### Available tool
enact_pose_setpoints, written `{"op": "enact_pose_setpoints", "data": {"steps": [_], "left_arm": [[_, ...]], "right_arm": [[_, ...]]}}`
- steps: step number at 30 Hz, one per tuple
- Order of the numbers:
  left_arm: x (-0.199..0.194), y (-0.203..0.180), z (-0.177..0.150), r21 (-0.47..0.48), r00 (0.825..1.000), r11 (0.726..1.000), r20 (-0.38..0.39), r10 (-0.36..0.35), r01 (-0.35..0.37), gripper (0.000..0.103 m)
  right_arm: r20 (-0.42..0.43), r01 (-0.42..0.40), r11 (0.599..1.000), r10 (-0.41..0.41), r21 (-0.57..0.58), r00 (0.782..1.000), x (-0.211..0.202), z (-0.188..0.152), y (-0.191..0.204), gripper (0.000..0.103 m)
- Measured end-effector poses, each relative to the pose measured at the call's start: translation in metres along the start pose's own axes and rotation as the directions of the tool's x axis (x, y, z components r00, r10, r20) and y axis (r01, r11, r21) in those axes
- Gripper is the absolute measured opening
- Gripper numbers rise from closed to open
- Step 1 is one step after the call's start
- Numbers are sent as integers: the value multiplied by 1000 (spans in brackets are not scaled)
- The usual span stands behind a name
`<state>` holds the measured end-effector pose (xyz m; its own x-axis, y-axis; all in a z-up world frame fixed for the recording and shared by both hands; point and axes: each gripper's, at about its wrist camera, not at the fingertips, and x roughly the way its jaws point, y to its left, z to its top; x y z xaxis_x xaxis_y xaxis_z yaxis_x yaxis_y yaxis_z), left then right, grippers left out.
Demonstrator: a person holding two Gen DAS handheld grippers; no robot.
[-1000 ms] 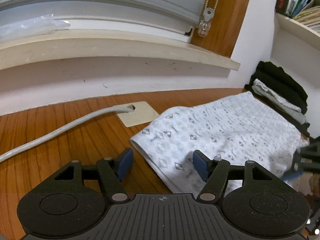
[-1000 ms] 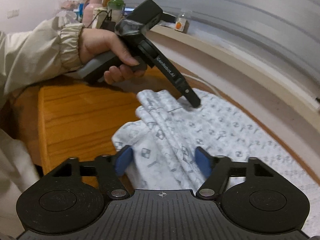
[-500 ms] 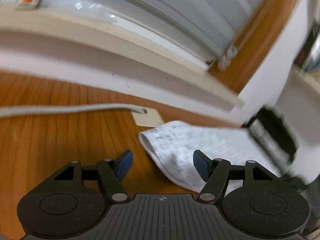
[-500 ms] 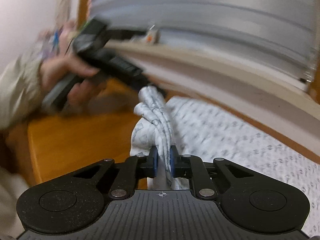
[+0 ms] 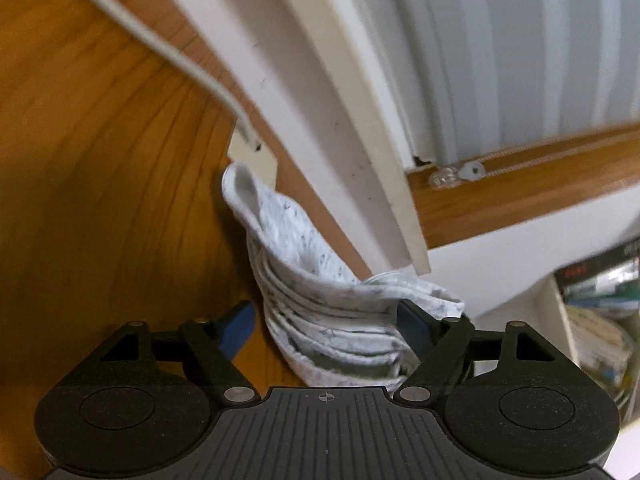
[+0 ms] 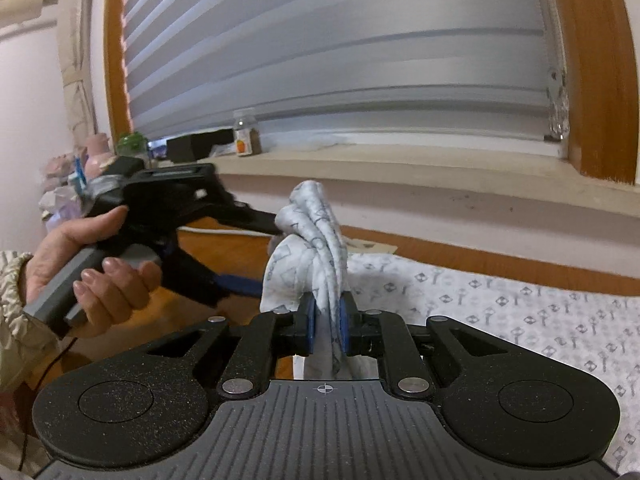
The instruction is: Fold clothes
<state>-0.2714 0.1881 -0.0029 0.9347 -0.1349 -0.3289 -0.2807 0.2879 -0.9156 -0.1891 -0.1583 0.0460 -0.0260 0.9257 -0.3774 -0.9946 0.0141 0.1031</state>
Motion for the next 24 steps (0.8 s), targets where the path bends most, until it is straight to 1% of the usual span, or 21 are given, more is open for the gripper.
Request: {"op": "enact_pose_setpoints", "data": {"steps": [3, 6, 10, 16, 19, 21, 24], "left_arm": [[2, 3, 0, -25, 1000, 1000, 12, -16, 17, 81], [0, 7, 1, -27, 999, 999, 20, -29, 30, 81], [0, 8, 0, -13, 999, 999, 5, -38, 38, 82], [-4, 6, -3, 45, 999, 998, -24, -33, 34, 82], [-1, 1, -8, 68, 998, 998, -55, -14, 17, 82], [3, -1, -11, 62, 997, 998, -81, -16, 21, 82], [8, -4, -17, 60, 995, 998, -100, -22, 29, 85]], "right_arm": [[-16, -4, 999, 3, -51, 1000, -1, -5, 9, 14], [-42, -6, 994, 1, -112, 999, -2, -12, 20, 14], [-64, -13, 986, 3, -167, 998, -1, -18, 30, 14], [-103, -5, 943, -32, -333, 994, 5, -28, 51, 14], [-66, 26, 931, -54, -364, 996, 0, -27, 53, 14], [-22, 57, 935, -69, -349, 997, -5, -23, 50, 14], [7, 74, 944, -75, -320, 997, -9, -17, 43, 14]]}}
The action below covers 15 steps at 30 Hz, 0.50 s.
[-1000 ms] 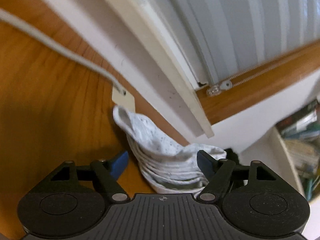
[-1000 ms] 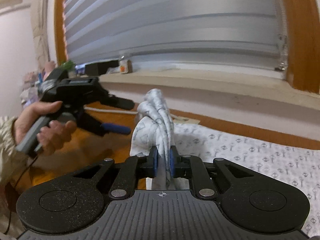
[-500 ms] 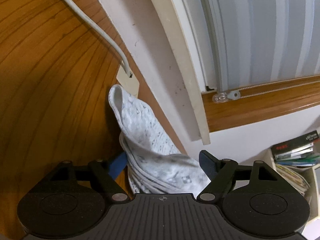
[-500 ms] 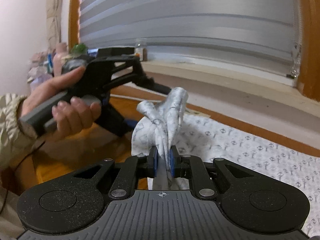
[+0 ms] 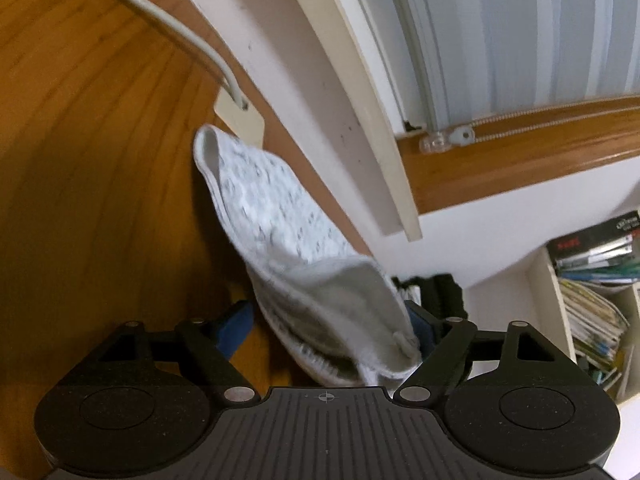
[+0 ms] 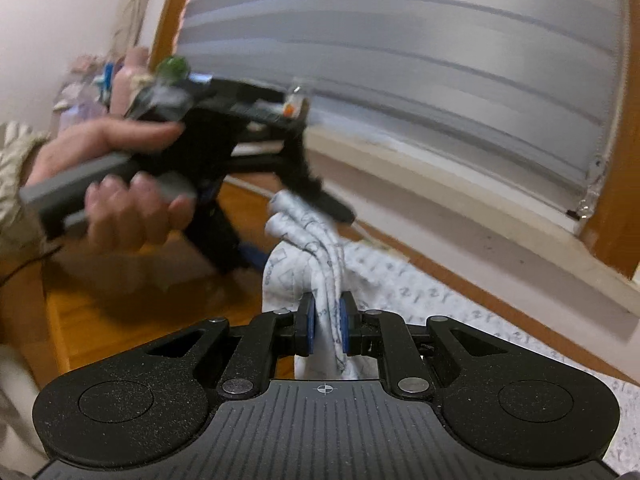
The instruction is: Fold clothes
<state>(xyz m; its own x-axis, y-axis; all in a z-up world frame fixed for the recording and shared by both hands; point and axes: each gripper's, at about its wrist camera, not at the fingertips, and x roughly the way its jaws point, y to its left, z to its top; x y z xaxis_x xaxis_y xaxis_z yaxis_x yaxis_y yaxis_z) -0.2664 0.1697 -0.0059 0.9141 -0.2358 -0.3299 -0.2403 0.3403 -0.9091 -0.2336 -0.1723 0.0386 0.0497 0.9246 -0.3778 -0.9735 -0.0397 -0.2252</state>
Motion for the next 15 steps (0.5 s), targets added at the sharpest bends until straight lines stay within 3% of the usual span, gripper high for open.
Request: {"op": "enact_pose_setpoints", "data": {"steps": [9, 15], "left_arm": [[17, -8, -4, 34, 1000, 999, 12, 21, -21, 83], [23, -12, -6, 109, 997, 991, 16, 71, -72, 64]], "right_arm": [[20, -13, 1000, 13, -4, 1000, -4, -2, 2, 14], [18, -20, 1000, 20, -15, 1000, -3, -4, 6, 14]]}}
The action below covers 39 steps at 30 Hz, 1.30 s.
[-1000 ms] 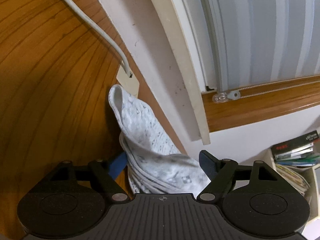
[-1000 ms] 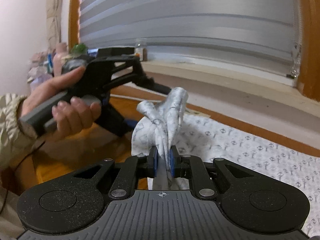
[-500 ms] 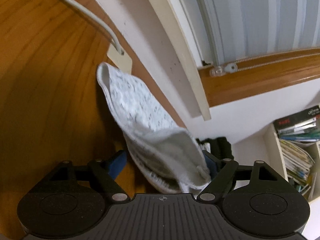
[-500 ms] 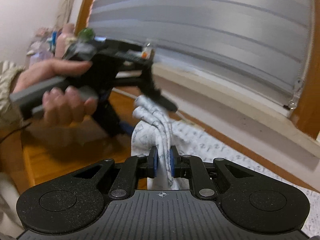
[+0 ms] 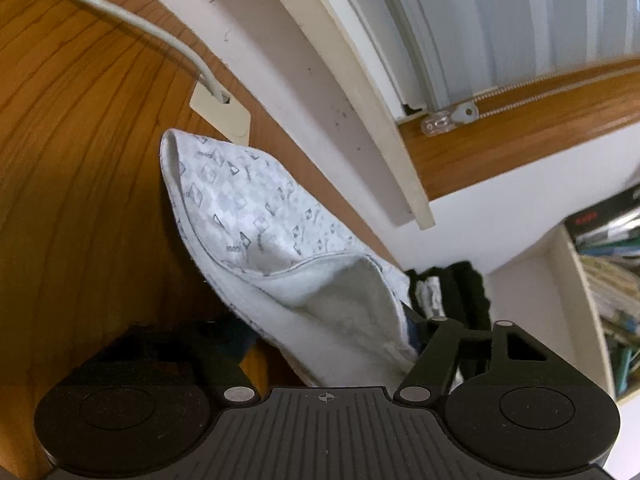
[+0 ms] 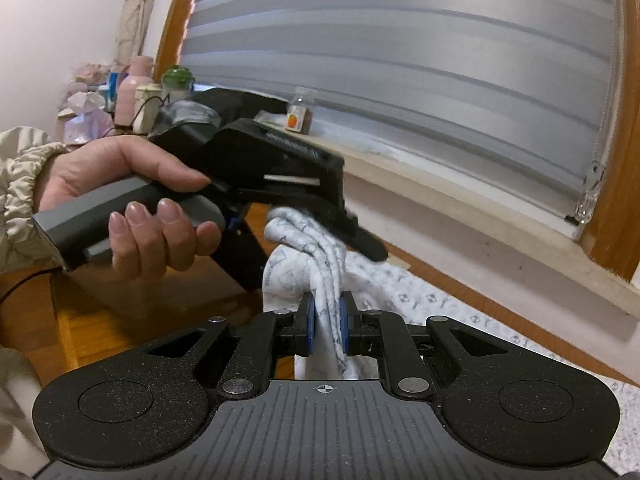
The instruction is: Fold clothes
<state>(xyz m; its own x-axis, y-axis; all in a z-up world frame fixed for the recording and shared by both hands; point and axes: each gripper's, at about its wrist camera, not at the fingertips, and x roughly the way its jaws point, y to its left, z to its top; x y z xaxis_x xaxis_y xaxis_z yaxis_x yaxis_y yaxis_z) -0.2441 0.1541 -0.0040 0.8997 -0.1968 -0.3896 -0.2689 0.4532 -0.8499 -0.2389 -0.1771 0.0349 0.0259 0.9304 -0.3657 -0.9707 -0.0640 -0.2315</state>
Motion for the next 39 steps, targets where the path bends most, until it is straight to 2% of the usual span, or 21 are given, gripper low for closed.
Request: {"op": "enact_pose_setpoints", "data": {"steps": [3, 5, 8, 14, 19, 24, 27, 30, 33, 35, 37, 39], "left_arm": [[-3, 0, -2, 29, 1000, 999, 11, 16, -17, 47], [-7, 2, -2, 43, 1000, 999, 19, 19, -20, 29], [-11, 3, -2, 53, 999, 998, 37, 14, -16, 19], [-28, -4, 7, 78, 996, 997, 94, -2, -6, 11], [-61, -26, 34, 109, 984, 994, 173, -34, 16, 11], [-121, -102, 69, 226, 956, 974, 285, -63, -3, 11], [-152, -163, 80, 326, 939, 945, 334, -83, -32, 11], [-166, -229, 83, 418, 933, 906, 348, -93, -66, 11], [-162, -296, 74, 508, 936, 856, 338, -101, -91, 11], [-144, -333, 66, 556, 942, 825, 320, -103, -98, 11], [-111, -363, 53, 599, 954, 795, 282, -98, -95, 11], [-65, -378, 41, 621, 968, 779, 238, -86, -83, 11]], "right_arm": [[-4, -5, 1000, 5, -14, 1000, 3, 0, 5, 14], [-6, -8, 1000, 8, -23, 1000, 4, 0, 7, 14], [-11, -14, 999, 14, -30, 1000, 5, 0, 9, 14], [0, -15, 999, 15, -46, 1000, 9, 5, 9, 14], [39, -25, 997, 28, -69, 999, 21, 43, 6, 14], [136, -45, 996, 56, -83, 989, 20, 109, -1, 14], [226, -40, 995, 60, -93, 972, 6, 154, -4, 14], [307, -9, 994, 43, -111, 951, -18, 191, -6, 14], [384, 39, 995, -1, -91, 923, -51, 213, -18, 14], [424, 74, 996, -43, -58, 905, -76, 219, -32, 14], [444, 117, 993, -95, -24, 891, -99, 214, -47, 14], [432, 159, 987, -152, 20, 889, -119, 199, -68, 14]]}}
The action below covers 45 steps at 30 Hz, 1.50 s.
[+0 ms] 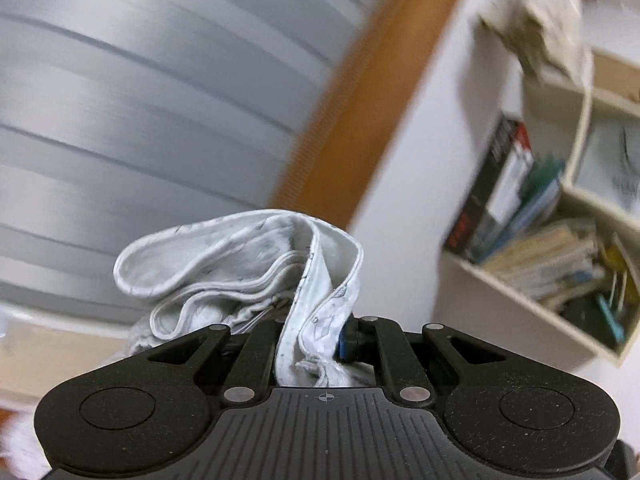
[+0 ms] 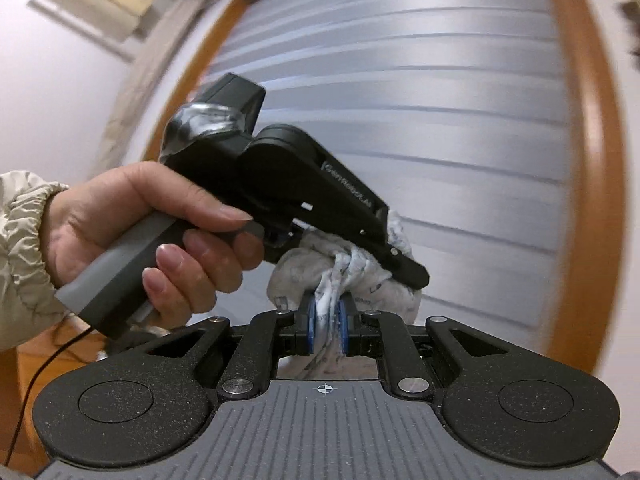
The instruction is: Fold clothes
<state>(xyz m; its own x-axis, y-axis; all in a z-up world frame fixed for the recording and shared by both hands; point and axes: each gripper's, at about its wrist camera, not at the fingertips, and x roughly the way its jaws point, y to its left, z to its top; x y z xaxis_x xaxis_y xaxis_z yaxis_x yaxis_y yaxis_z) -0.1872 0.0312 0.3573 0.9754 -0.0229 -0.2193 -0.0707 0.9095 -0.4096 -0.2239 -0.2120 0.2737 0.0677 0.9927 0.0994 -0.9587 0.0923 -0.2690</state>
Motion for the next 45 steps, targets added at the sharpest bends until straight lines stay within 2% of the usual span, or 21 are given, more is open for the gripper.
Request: {"op": "enact_pose_setpoints", "data": {"steps": [3, 6, 7, 9, 11, 12, 13, 14, 17, 19, 20, 23, 24, 25, 29, 31, 32, 36, 41, 43, 45], "left_arm": [[95, -22, -41, -4, 990, 999, -132, -53, 53, 13], [207, -27, -113, -41, 945, 996, -315, -85, 76, 24], [240, -27, -139, -51, 924, 996, -374, -84, 70, 24], [281, -22, -177, -65, 894, 997, -444, -70, 46, 24], [295, -12, -194, -68, 883, 997, -466, -66, 38, 24], [296, -6, -195, -71, 882, 997, -466, -68, 40, 24], [293, 4, -193, -64, 886, 997, -459, -62, 37, 27], [286, 15, -188, -58, 895, 998, -443, -45, 22, 31], [259, 57, -173, -46, 919, 998, -395, 17, -39, 34], [242, 86, -161, -49, 926, 995, -371, 64, -88, 34], [233, 99, -158, -45, 927, 993, -366, 87, -111, 36], [202, 137, -157, -32, 924, 987, -358, 134, -155, 38], [191, 149, -158, -29, 924, 986, -355, 143, -164, 38], [181, 161, -160, -25, 923, 985, -353, 153, -173, 38], [149, 195, -183, 14, 922, 988, -356, 150, -156, 38], [143, 207, -199, 35, 923, 990, -360, 138, -135, 38], [139, 213, -206, 39, 922, 991, -363, 131, -126, 38], [135, 229, -228, 62, 925, 991, -356, 134, -120, 38], [125, 243, -236, 40, 926, 994, -361, 109, -101, 39], [119, 243, -238, 61, 919, 996, -387, 82, -63, 45], [113, 240, -240, 66, 912, 998, -408, 41, -15, 49]], "right_arm": [[-73, 103, 994, -101, 28, 992, -33, -29, -40, 14], [-220, 236, 968, -213, 84, 952, -67, -92, -85, 14], [-273, 281, 954, -245, 101, 930, -77, -116, -99, 14], [-396, 373, 916, -290, 151, 872, -100, -175, -128, 14], [-512, 464, 865, -316, 190, 799, -123, -233, -154, 14], [-560, 508, 838, -328, 199, 761, -134, -257, -164, 14], [-592, 544, 810, -333, 218, 734, -145, -277, -172, 14], [-611, 571, 781, -329, 253, 720, -157, -292, -181, 14], [-634, 608, 715, -300, 346, 713, -179, -309, -197, 22], [-637, 619, 697, -299, 363, 710, -186, -310, -196, 27], [-641, 627, 689, -304, 363, 705, -191, -311, -194, 34], [-667, 661, 678, -333, 322, 667, -192, -318, -193, 51], [-678, 677, 672, -349, 301, 647, -198, -322, -192, 60], [-688, 695, 666, -371, 270, 624, -202, -324, -189, 62], [-688, 728, 672, -463, 139, 559, -212, -313, -179, 65], [-662, 741, 668, -521, 77, 538, -214, -305, -170, 65], [-650, 731, 679, -528, 63, 546, -212, -301, -164, 65], [-641, 631, 773, -455, 61, 619, -179, -292, -139, 66], [-623, 451, 876, -258, 171, 738, -104, -280, -121, 66], [-610, 358, 912, -170, 199, 774, -67, -275, -116, 57], [-600, 260, 937, -72, 232, 796, -29, -271, -111, 36]]}}
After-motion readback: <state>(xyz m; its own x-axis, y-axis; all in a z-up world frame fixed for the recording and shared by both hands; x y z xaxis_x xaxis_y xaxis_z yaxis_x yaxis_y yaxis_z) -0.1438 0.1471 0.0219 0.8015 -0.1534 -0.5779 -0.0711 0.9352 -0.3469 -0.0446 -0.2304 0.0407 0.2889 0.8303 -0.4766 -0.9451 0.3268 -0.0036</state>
